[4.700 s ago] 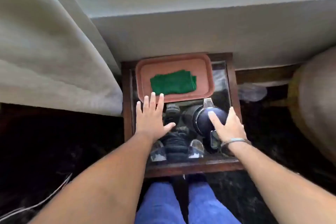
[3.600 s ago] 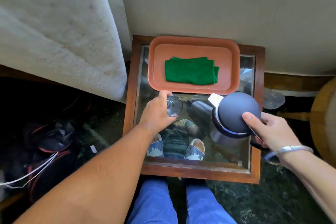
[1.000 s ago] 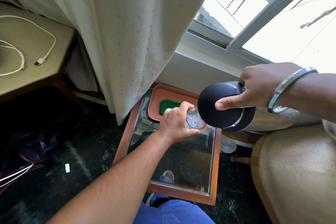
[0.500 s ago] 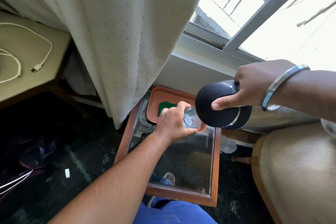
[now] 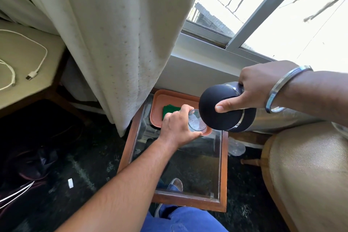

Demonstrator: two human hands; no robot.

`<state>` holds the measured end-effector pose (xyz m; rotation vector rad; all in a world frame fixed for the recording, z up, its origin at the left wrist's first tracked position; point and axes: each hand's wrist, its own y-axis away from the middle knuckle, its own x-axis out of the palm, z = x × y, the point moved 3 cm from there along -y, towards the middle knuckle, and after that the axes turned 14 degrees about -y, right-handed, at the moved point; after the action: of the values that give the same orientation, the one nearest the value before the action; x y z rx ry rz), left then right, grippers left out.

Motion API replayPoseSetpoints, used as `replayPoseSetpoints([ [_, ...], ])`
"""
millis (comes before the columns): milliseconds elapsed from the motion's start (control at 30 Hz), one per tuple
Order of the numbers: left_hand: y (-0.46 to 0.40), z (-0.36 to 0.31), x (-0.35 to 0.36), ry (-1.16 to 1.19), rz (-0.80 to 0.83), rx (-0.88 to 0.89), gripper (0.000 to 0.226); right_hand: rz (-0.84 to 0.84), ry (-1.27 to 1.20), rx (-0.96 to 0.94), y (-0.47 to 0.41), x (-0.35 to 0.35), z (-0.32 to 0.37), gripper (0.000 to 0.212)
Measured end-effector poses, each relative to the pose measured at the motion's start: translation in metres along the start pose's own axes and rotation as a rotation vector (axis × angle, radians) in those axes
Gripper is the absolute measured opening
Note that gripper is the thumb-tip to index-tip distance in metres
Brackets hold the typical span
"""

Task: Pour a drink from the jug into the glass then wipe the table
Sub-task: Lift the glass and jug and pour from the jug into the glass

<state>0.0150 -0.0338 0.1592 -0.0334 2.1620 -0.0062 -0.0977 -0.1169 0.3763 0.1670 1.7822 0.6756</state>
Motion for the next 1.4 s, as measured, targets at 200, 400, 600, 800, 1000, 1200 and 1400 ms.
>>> replayPoseSetpoints([
  [200, 0.0, -0.002, 0.004, 0.002, 0.009, -0.026, 0.071, 0.007, -0.007, 0.012, -0.003, 0.005, -0.005, 0.105],
  [400, -0.002, -0.002, 0.01, -0.022, 0.014, -0.029, 0.073, 0.009, -0.025, 0.007, -0.008, 0.012, -0.012, 0.105],
  [600, -0.009, -0.001, 0.015, -0.038, 0.015, -0.055, 0.072, 0.004, -0.064, -0.004, -0.015, 0.017, -0.022, 0.109],
  [800, -0.017, -0.003, 0.021, -0.058, 0.018, -0.055, 0.071, 0.007, -0.112, -0.027, -0.023, 0.023, -0.031, 0.116],
  [1000, -0.019, -0.002, 0.034, -0.051, 0.036, -0.054, 0.075, 0.018, -0.123, -0.031, -0.029, 0.037, -0.037, 0.115],
  [1200, -0.017, 0.007, 0.051, -0.051, 0.028, -0.091, 0.072, 0.022, -0.238, -0.028, -0.04, 0.062, -0.055, 0.117],
  [1400, -0.013, 0.01, 0.071, -0.074, 0.057, -0.08, 0.073, 0.1, -0.627, 0.02, -0.036, 0.113, -0.093, 0.099],
])
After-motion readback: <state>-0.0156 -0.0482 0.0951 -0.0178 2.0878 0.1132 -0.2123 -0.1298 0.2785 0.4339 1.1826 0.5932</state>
